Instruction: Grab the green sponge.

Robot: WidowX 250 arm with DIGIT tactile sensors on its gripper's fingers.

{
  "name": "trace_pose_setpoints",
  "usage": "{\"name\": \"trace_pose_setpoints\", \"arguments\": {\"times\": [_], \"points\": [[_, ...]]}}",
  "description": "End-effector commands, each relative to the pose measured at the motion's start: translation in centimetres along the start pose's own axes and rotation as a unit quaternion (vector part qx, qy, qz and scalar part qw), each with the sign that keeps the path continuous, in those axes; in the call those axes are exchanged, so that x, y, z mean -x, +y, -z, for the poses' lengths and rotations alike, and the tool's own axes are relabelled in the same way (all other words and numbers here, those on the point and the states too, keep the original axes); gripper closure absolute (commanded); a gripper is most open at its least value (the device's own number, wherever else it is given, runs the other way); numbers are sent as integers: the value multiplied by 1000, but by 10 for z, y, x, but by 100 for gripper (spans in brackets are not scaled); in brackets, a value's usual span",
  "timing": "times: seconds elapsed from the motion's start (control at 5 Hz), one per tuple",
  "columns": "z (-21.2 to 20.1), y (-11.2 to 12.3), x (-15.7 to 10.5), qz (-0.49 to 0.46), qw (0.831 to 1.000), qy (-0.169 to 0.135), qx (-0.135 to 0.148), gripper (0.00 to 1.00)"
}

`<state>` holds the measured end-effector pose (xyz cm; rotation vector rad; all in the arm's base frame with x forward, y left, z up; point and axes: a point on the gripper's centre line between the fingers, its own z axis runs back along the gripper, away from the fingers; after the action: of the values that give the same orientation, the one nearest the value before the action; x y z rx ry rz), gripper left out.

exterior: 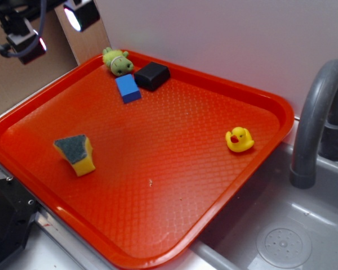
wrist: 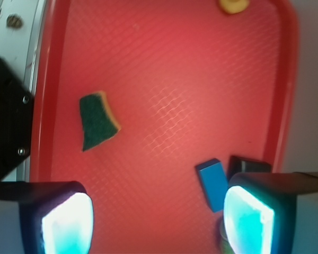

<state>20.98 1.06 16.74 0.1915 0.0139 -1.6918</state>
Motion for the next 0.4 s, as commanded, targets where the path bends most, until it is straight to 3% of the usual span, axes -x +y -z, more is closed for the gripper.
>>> {"name": "trace_pose_setpoints", "arguments": {"times": [0.0,0.2], "points": [[28,-7,-23,44,998,28,28,0],[40,-31,-42,65,996,55,39,0]]}}
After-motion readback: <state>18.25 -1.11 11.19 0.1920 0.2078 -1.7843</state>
